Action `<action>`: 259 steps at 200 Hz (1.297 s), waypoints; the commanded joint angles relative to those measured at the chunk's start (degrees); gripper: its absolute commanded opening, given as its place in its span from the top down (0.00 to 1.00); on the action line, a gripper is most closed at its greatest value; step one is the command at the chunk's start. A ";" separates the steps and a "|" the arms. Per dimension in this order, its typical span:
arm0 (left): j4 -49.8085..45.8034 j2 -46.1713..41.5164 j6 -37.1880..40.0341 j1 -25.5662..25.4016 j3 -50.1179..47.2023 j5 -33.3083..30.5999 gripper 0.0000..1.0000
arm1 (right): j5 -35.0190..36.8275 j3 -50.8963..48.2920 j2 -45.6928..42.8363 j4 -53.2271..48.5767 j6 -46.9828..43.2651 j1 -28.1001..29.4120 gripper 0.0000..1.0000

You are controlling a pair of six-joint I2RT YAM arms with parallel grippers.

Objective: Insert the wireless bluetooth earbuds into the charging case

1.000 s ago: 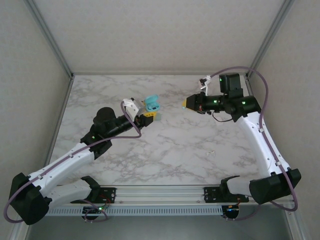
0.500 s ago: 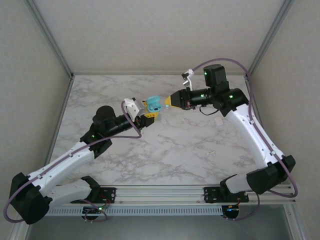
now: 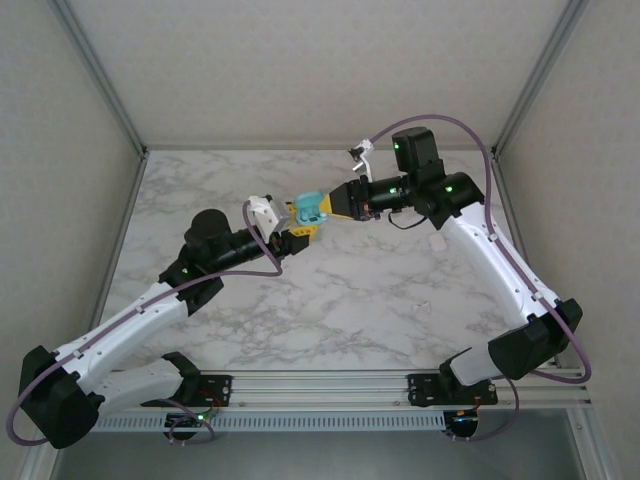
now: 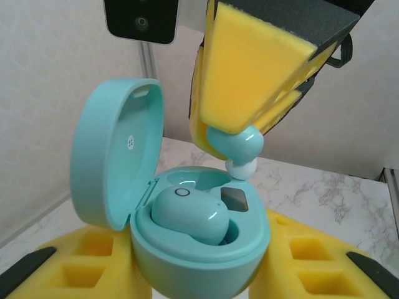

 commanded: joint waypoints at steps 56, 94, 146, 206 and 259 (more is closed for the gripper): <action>-0.68 -0.09 0.92 -0.15 1.60 1.50 0.79 | 1.13 2.81 0.45 0.61 -0.18 0.57 0.82; -0.87 0.19 0.83 -0.15 1.88 1.98 0.79 | 1.94 2.98 1.41 0.06 -0.61 0.59 0.82; -1.19 -0.15 0.82 -0.15 1.71 1.83 0.79 | 2.40 3.95 1.51 -1.38 -1.55 0.57 0.82; -1.10 -0.13 0.60 -0.15 1.75 1.85 0.79 | 3.23 3.67 1.54 -1.43 -1.85 0.57 0.82; -0.33 -0.02 0.19 -0.15 1.97 1.47 0.79 | 0.95 2.57 1.68 -1.37 -2.16 0.57 0.82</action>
